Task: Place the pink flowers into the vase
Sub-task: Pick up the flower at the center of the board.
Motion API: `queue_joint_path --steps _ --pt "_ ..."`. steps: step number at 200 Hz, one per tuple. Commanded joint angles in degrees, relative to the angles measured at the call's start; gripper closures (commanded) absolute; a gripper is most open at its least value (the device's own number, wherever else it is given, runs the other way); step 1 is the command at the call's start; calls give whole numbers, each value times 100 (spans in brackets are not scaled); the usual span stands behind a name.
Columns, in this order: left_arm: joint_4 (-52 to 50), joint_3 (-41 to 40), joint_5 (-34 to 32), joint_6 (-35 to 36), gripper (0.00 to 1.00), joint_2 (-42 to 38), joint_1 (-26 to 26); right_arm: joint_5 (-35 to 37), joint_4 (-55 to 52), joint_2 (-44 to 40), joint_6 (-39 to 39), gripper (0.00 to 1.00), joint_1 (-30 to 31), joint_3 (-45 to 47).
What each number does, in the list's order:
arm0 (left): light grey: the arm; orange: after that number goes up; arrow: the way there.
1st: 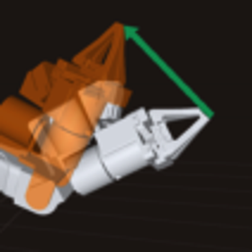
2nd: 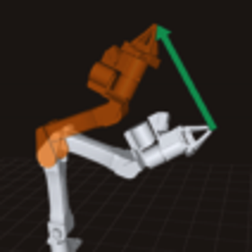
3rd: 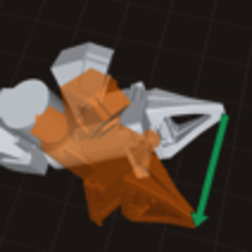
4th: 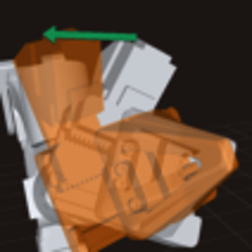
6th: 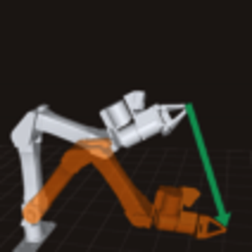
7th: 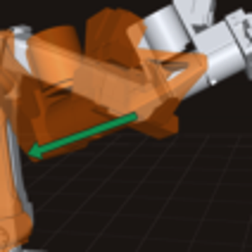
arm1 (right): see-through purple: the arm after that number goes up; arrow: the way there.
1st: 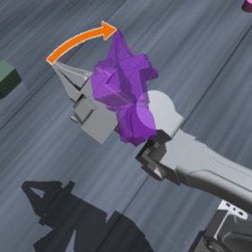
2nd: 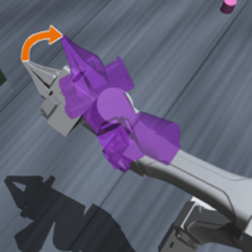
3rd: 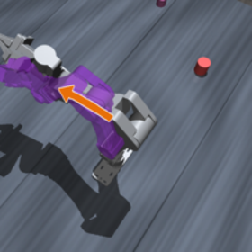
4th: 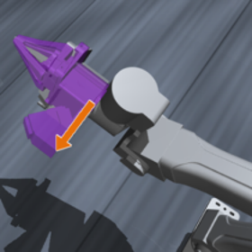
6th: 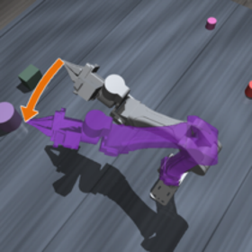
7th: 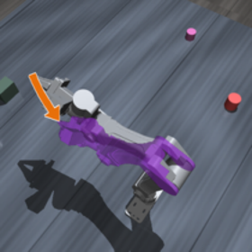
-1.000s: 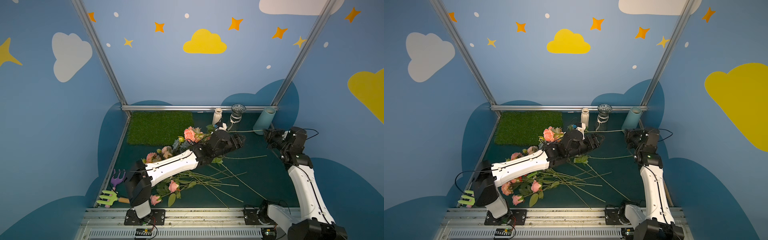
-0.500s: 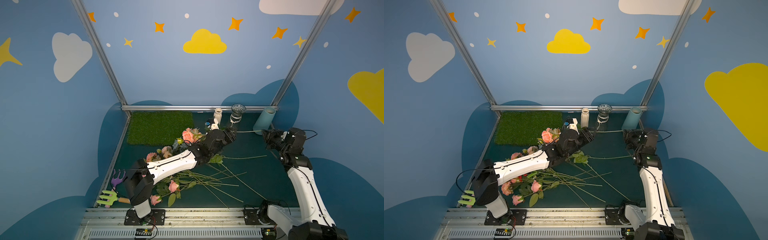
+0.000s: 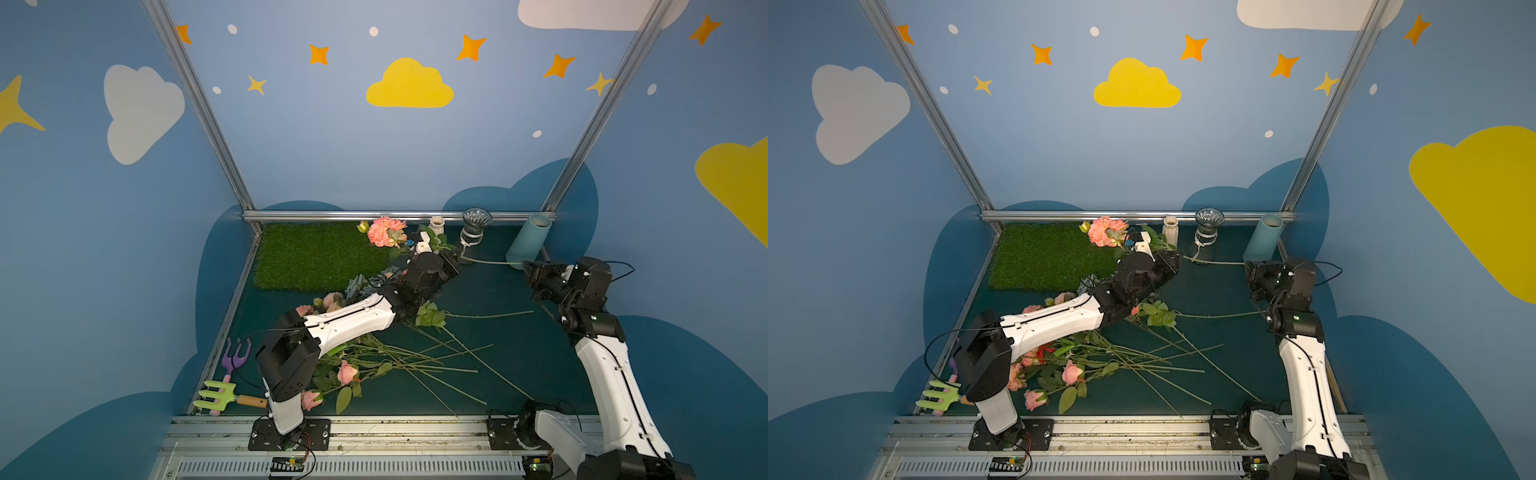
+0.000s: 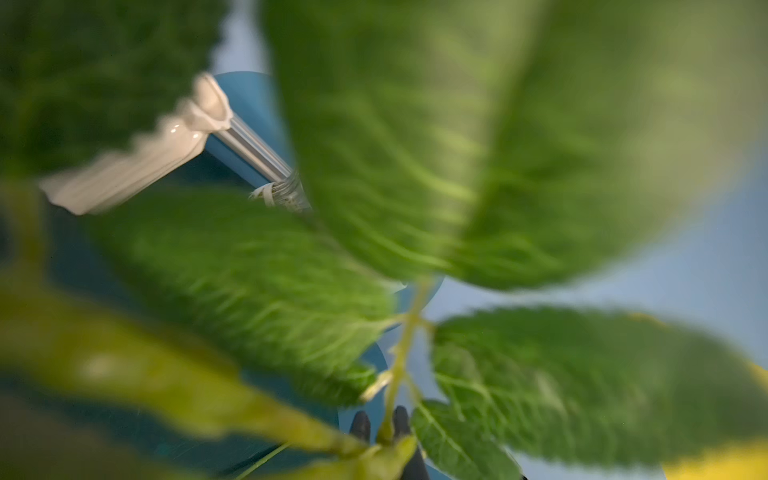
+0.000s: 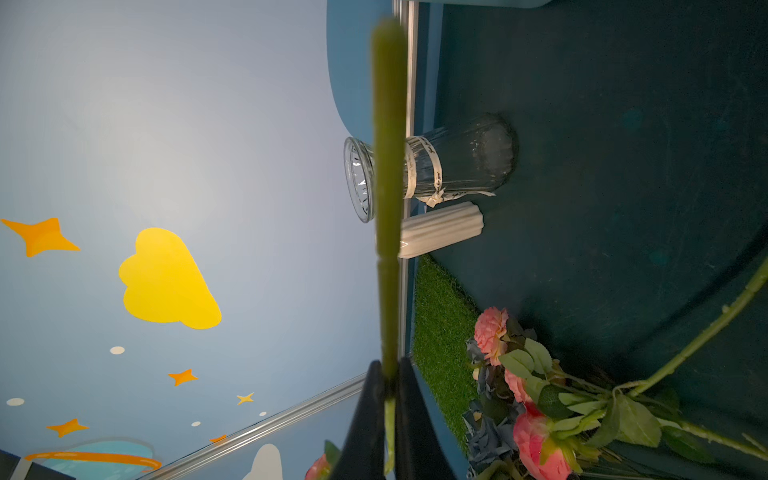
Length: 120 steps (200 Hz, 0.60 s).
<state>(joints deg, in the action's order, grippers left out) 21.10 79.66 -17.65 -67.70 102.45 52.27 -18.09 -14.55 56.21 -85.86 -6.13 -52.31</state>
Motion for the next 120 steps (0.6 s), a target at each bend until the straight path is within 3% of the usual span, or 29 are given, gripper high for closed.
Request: queue_joint_path --steps 1,29,54,90,120 --pt "-118 50 -69 292 98 -165 -7 -44 -289 -72 475 100 50 -280" --pt "-412 127 -225 783 98 -423 -19 -306 -970 243 1416 100 64 -803" --pt "-896 367 -214 1383 98 -622 -92 -888 -1802 753 2480 80 90 -1486" --pt "-1411 490 17 1957 98 -901 -448 -1937 -3012 1537 4435 68 221 -2577" --pt "-1653 623 254 2240 98 -1028 -828 -2566 -3962 1866 5384 59 438 -2890"
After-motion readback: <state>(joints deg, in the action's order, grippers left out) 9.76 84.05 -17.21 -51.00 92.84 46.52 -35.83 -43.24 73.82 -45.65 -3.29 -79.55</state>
